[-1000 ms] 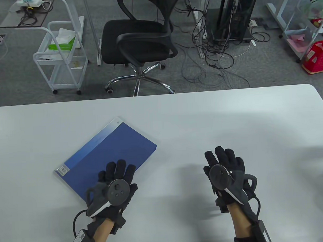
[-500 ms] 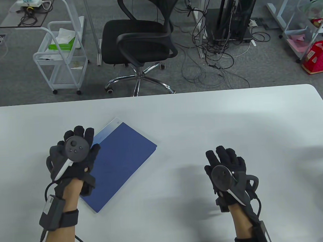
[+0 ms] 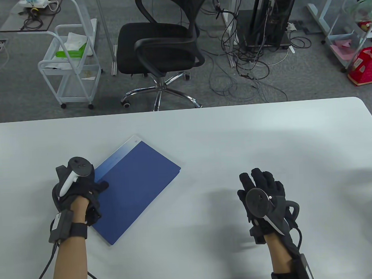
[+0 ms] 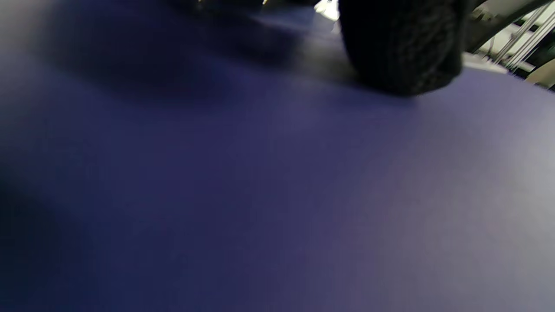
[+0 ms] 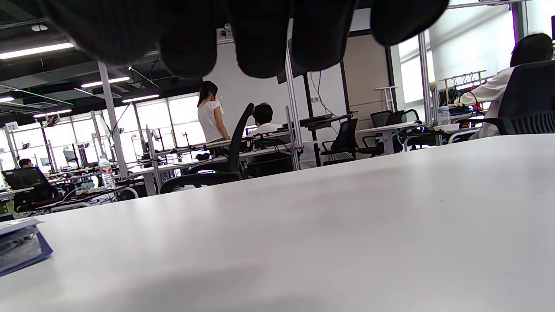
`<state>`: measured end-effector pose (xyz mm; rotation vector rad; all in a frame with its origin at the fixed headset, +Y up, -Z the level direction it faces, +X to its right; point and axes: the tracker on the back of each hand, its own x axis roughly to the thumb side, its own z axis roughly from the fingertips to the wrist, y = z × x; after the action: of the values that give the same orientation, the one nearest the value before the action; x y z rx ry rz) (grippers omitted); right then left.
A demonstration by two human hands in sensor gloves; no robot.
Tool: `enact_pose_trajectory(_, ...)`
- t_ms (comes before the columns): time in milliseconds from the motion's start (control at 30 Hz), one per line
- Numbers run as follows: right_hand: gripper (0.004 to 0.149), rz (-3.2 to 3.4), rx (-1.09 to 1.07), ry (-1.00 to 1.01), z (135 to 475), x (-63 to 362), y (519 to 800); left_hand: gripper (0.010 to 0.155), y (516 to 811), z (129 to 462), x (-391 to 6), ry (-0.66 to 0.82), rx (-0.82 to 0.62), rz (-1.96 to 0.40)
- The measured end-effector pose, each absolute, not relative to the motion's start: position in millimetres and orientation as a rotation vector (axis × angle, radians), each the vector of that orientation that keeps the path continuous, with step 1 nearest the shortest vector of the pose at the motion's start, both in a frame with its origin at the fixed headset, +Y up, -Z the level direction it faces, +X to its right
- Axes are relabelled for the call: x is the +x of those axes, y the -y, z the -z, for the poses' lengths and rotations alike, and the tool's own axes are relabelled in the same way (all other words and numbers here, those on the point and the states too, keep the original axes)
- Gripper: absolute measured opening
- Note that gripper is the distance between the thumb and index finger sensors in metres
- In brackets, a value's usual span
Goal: Pull newspapers from file folder
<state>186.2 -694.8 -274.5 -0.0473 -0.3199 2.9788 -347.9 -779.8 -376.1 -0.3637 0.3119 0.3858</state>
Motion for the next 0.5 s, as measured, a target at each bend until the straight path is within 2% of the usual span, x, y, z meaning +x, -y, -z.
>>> enact_pose_trajectory(100,0.056,-2.977,-0.051,0.312,274.4,186.0,694.5,0.086,770.5,374.5,-336.7,-0.291,-0.284,-0.196)
enact_pose_trajectory(167,0.057,-2.976,-0.053,0.313,274.3,186.2,694.5,0.09,767.3,375.0,-328.0,-0.257,-0.23,-0.083)
enact_pose_trajectory(200,0.057,-2.976,-0.055,0.313,274.4,186.5,694.6,0.092,767.8,375.9,-326.6,-0.262,-0.248,-0.072)
enact_pose_trajectory(300,0.057,-2.977,-0.061,0.309,274.5,187.0,695.1,0.089,766.2,375.2,-329.4,-0.287,-0.277,-0.174)
enact_pose_trajectory(433,0.057,-2.97,-0.068,0.305,275.3,189.4,694.3,0.063,738.7,363.9,-337.6,-0.31,-0.143,-0.352)
enact_pose_trajectory(500,0.057,-2.957,-0.07,0.312,275.1,190.5,692.7,0.056,723.7,357.6,-343.3,-0.282,-0.145,-0.499)
